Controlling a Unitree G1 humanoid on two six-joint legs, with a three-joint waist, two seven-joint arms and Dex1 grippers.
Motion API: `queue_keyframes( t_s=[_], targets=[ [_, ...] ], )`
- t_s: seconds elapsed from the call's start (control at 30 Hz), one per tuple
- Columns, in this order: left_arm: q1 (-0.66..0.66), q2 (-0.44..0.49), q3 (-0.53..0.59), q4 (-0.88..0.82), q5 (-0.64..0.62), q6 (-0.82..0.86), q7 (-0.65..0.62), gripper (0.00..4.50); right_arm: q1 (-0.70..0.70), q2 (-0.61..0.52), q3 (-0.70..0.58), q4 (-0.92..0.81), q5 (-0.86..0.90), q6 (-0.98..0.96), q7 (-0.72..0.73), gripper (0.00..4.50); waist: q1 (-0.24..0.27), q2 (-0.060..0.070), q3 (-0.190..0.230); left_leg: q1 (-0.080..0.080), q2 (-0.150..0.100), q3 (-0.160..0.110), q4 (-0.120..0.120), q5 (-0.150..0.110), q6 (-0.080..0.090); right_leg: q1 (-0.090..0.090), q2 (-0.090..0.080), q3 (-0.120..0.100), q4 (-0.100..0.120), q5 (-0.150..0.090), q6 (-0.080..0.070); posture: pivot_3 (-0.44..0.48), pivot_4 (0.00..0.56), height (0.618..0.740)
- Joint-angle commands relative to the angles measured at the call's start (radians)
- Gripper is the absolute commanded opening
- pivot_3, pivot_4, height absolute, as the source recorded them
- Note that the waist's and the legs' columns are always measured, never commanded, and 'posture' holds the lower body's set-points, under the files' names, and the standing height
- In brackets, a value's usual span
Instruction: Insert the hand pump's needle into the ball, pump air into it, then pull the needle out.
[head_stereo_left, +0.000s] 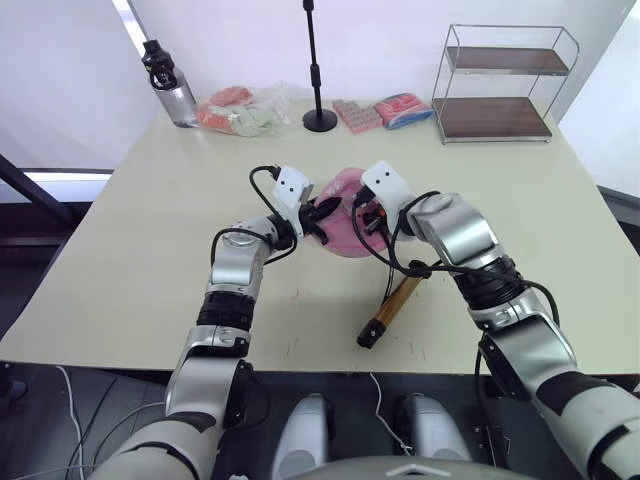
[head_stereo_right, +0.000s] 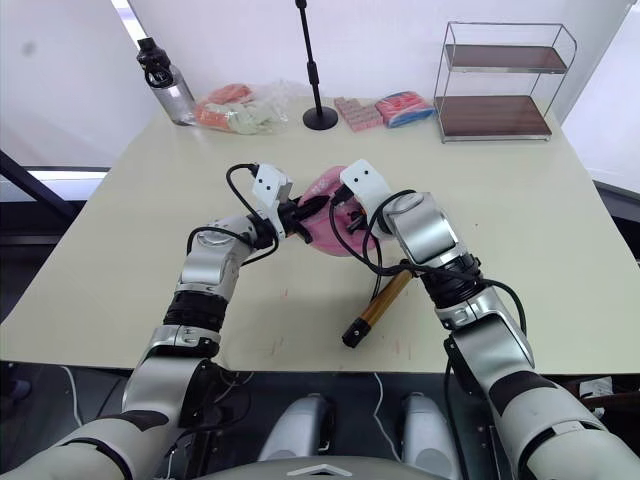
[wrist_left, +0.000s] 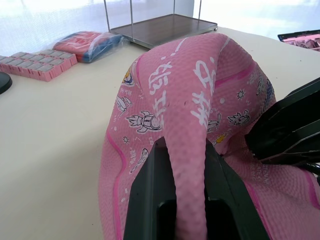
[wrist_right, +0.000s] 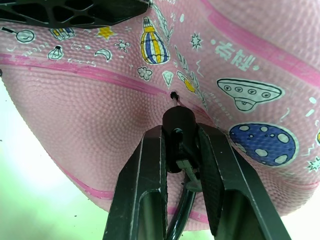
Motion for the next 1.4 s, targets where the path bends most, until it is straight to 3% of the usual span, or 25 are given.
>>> queue_keyframes(
  t_s=[0.03, 0.1, 0.23, 0.3, 0.73, 1.4],
  targets=[
    [0.006, -0.061, -0.097, 0.019, -0.008, -0.005, -0.075, 0.0, 0.019, 0.009, 0.012, -0.001, 0.024, -0.04, 0.003, 1.37, 0.001, 0.0, 0.0, 0.0, 0.0, -0.001, 0.0, 0.0, 0.0, 0.0, 0.0, -0.001, 0.0, 0.0, 0.0, 0.0, 0.15, 0.74],
    [0.006, -0.061, -0.095, 0.021, -0.006, -0.007, -0.075, 0.0, 0.021, 0.003, 0.01, -0.004, 0.028, -0.046, 0.005, 1.99, 0.008, 0.003, 0.002, -0.003, -0.001, -0.002, 0.0, 0.0, 0.0, 0.0, 0.0, -0.002, -0.001, 0.0, 0.0, 0.0, 0.15, 0.74],
    [0.005, -0.063, -0.091, 0.025, -0.003, -0.01, -0.075, 0.0, 0.038, -0.025, 0.008, -0.025, 0.03, -0.059, 0.003, 3.88, 0.01, 0.003, 0.002, -0.011, -0.002, -0.005, 0.002, 0.0, 0.0, -0.001, 0.0, -0.007, -0.006, 0.003, 0.004, 0.0, 0.15, 0.74],
    [0.004, -0.062, -0.09, 0.027, -0.003, -0.011, -0.075, 0.0, 0.056, -0.043, -0.005, -0.058, 0.035, -0.069, 0.001, 4.43, 0.01, 0.003, 0.002, -0.012, -0.003, -0.005, 0.002, 0.0, 0.0, -0.001, 0.0, -0.007, -0.006, 0.003, 0.004, 0.0, 0.15, 0.74],
    [-0.012, -0.06, -0.081, 0.062, 0.005, -0.028, -0.08, 0.0, 0.166, -0.155, -0.077, -0.263, 0.14, -0.172, 0.061, 4.43, 0.031, 0.007, 0.009, -0.015, -0.004, -0.007, 0.002, 0.0, 0.0, 0.0, 0.0, -0.01, -0.008, 0.002, 0.005, 0.0, 0.15, 0.74],
    [-0.025, -0.051, -0.085, 0.098, -0.001, -0.049, -0.078, 0.0, 0.192, -0.309, -0.182, -0.29, 0.329, -0.17, 0.173, 4.43, 0.045, 0.007, 0.013, -0.016, -0.005, -0.008, 0.002, 0.0, 0.0, 0.0, 0.0, -0.01, -0.008, 0.002, 0.005, 0.0, 0.15, 0.74]
  ],
)
